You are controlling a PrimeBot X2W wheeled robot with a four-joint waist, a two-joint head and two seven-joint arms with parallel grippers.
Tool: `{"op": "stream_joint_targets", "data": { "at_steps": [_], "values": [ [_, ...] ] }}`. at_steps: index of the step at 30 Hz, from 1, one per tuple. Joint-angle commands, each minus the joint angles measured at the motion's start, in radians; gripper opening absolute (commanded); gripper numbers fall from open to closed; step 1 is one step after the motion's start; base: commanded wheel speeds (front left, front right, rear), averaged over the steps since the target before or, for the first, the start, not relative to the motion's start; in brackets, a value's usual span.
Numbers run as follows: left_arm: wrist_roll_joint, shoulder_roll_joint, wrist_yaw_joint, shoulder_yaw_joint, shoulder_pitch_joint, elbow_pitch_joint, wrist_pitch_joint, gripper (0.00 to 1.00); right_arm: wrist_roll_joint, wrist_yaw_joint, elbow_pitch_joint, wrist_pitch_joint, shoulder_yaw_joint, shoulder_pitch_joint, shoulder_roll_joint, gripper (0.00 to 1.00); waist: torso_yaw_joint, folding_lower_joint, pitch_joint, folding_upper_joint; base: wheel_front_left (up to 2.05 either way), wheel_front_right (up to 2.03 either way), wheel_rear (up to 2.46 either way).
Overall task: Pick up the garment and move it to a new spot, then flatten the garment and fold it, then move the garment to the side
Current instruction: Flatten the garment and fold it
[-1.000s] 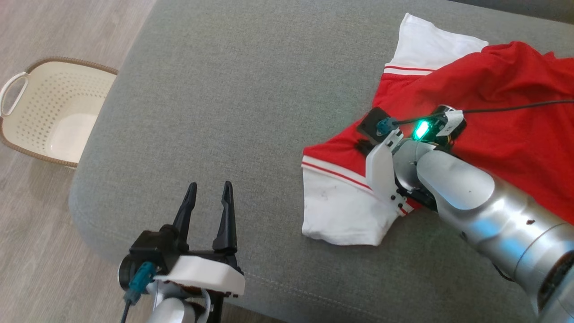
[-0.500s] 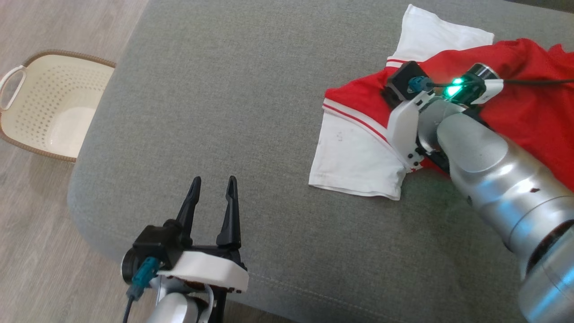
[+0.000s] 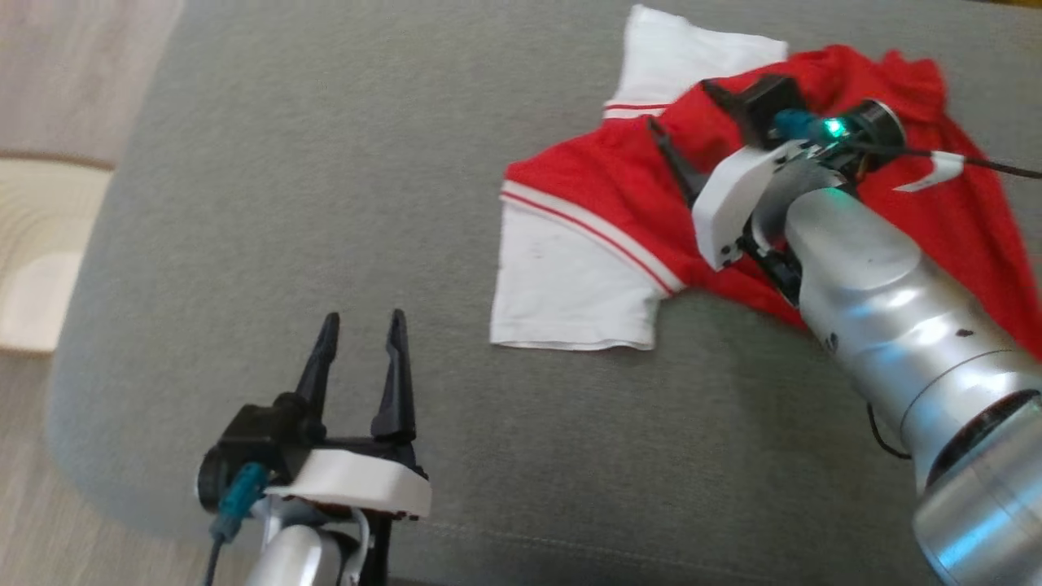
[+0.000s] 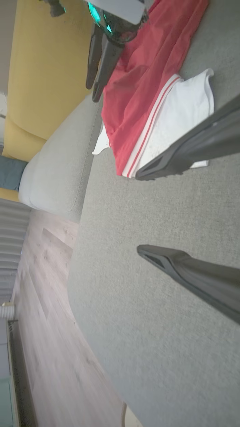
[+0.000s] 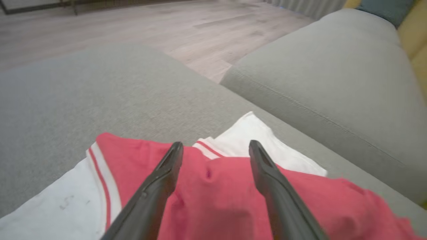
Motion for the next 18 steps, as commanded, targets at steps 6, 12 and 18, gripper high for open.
{"op": "stream_joint_targets", "data": {
  "at_steps": [6,12,18],
  "values": [
    [0.032,-0.003,-0.007,0.089,-0.030,-0.038,-0.012,1.00,0.031,0.006,-0.076,-0.028,-0.179,0.021,-0.022,1.00,-0.129,0.0000,-0.055,0.0000,0.00,0.00,0.00],
    [0.045,-0.003,-0.016,0.138,-0.001,-0.032,-0.012,1.00,-0.124,0.006,-0.327,-0.029,-0.524,0.247,-0.100,1.00,-0.197,0.0000,-0.110,0.0000,0.00,0.00,0.00],
    [0.049,-0.003,-0.023,0.159,0.030,-0.019,-0.012,1.00,-0.324,0.006,-0.552,-0.029,-0.798,0.527,-0.055,1.00,-0.219,0.0000,-0.156,0.0000,0.00,0.00,0.00]
  ]
}}
